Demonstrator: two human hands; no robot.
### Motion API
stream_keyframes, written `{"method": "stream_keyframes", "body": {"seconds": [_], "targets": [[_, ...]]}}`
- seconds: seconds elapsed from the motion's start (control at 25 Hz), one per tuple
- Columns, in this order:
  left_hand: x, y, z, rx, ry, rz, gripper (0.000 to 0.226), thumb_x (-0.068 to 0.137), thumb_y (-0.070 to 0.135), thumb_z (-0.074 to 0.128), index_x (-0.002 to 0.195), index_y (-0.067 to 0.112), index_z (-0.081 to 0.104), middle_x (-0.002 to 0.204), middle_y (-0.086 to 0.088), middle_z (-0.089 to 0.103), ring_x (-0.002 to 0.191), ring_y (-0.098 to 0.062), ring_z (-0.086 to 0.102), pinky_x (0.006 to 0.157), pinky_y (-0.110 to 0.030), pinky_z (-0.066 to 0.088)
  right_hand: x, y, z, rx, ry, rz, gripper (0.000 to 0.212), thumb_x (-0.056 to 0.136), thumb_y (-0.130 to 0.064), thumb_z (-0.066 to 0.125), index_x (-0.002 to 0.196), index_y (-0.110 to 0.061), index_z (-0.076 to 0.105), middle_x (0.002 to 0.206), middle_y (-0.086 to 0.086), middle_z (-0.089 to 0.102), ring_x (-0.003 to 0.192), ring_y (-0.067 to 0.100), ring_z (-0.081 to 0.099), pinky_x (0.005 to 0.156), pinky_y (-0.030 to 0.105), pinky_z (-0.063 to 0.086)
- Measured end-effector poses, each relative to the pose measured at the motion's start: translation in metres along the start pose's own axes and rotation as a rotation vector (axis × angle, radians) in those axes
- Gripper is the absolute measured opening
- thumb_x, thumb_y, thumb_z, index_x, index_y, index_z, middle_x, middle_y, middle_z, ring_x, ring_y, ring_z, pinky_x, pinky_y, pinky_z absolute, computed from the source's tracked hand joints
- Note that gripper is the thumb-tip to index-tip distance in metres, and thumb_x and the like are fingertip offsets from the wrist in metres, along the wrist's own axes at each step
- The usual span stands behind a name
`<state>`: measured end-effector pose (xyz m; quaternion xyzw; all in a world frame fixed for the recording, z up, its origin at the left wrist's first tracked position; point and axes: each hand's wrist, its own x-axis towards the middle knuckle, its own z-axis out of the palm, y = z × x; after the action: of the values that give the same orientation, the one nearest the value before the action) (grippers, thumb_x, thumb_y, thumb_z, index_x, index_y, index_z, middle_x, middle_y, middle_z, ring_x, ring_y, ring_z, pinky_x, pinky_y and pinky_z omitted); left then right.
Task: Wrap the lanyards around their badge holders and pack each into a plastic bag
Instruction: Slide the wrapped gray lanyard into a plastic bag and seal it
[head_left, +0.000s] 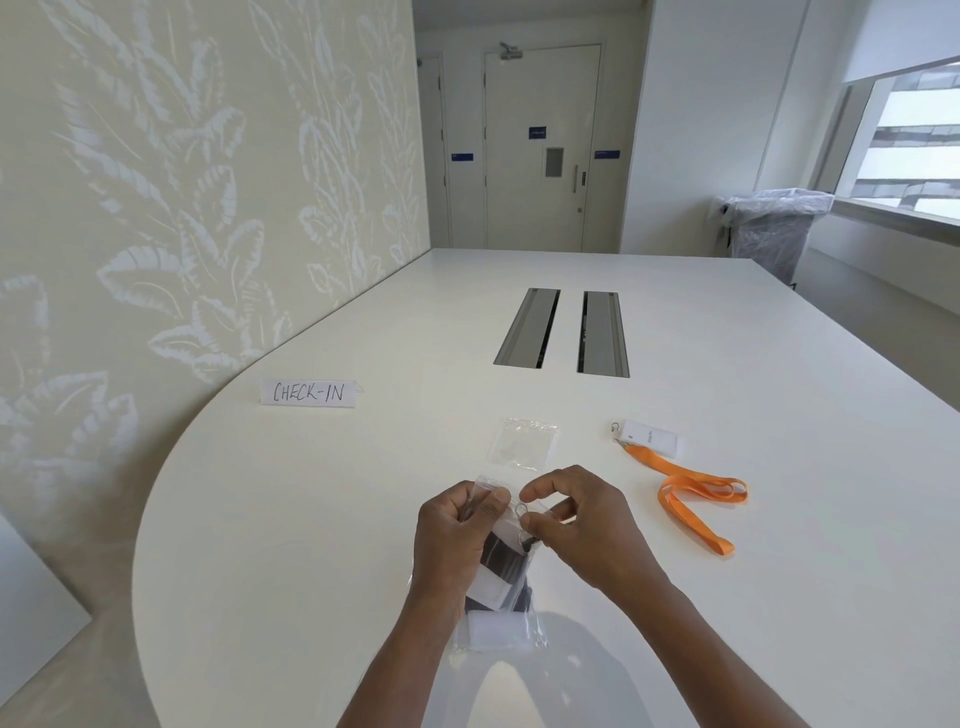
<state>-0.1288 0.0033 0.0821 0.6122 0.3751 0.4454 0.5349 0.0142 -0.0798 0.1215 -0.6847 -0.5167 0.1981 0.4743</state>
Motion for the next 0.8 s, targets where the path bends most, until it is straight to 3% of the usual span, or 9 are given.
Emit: {"method": "stream_keyframes", "body": {"seconds": [0.16, 0.36, 0.52, 0.6, 0.68, 0.8], "targets": [[0.0008, -0.003, 0.0004, 0.006, 0.015, -0.006, 0.02, 0.088, 0.04, 0.075, 0.077, 0.023, 0.074, 0.072, -0.001, 0.073, 0.063, -0.013, 0.061, 0.058, -0.03, 0.051, 0.0009, 0.0014, -0.0005, -0.026, 0.012, 0.017, 0.014, 0.079, -0.019, 0.081, 0.082, -0.028, 0.072, 0.094, -0.011, 0.067, 0.069, 0.002, 0.068, 0.048, 0.014, 0.046], [0.001, -0.005, 0.0026, -0.021, 0.033, -0.006, 0.015, 0.091, 0.034, 0.074, 0.081, 0.023, 0.077, 0.075, -0.003, 0.076, 0.065, -0.014, 0.065, 0.06, -0.03, 0.054, 0.0023, 0.0, -0.0016, -0.068, -0.035, -0.052, 0.012, 0.083, -0.017, 0.078, 0.089, -0.028, 0.075, 0.097, -0.012, 0.067, 0.078, 0.005, 0.067, 0.066, 0.011, 0.046], [-0.0022, -0.0064, 0.0026, -0.034, 0.022, -0.011, 0.024, 0.085, 0.044, 0.074, 0.08, 0.02, 0.077, 0.074, -0.007, 0.074, 0.064, -0.016, 0.062, 0.061, -0.035, 0.052, 0.0048, 0.0, -0.0025, -0.06, -0.106, -0.02, 0.015, 0.085, -0.014, 0.076, 0.083, -0.028, 0.073, 0.08, -0.015, 0.07, 0.064, 0.003, 0.065, 0.057, 0.011, 0.044], [-0.0027, -0.0032, 0.002, -0.056, -0.001, 0.006, 0.03, 0.081, 0.048, 0.073, 0.08, 0.018, 0.075, 0.074, -0.01, 0.072, 0.064, -0.016, 0.061, 0.06, -0.034, 0.051, 0.0061, 0.0005, -0.0019, 0.005, -0.117, 0.033, 0.011, 0.086, -0.017, 0.075, 0.079, -0.026, 0.074, 0.069, -0.009, 0.071, 0.055, 0.004, 0.058, 0.053, 0.016, 0.045], [-0.0013, 0.0004, 0.0015, -0.093, -0.029, 0.033, 0.03, 0.081, 0.046, 0.073, 0.08, 0.016, 0.072, 0.073, -0.01, 0.069, 0.064, -0.017, 0.061, 0.06, -0.034, 0.052, 0.0074, 0.0001, -0.0009, 0.159, -0.123, 0.098, 0.008, 0.086, -0.018, 0.075, 0.08, -0.022, 0.076, 0.073, 0.003, 0.074, 0.06, 0.01, 0.062, 0.059, 0.025, 0.053], [0.0, 0.0014, 0.0009, -0.116, -0.036, 0.054, 0.029, 0.082, 0.044, 0.073, 0.079, 0.016, 0.069, 0.071, -0.005, 0.066, 0.064, -0.016, 0.058, 0.06, -0.032, 0.05, 0.0086, 0.0, 0.0017, 0.36, -0.122, 0.153, 0.007, 0.088, -0.012, 0.074, 0.081, -0.015, 0.074, 0.07, 0.008, 0.071, 0.06, 0.013, 0.06, 0.057, 0.024, 0.053]]}}
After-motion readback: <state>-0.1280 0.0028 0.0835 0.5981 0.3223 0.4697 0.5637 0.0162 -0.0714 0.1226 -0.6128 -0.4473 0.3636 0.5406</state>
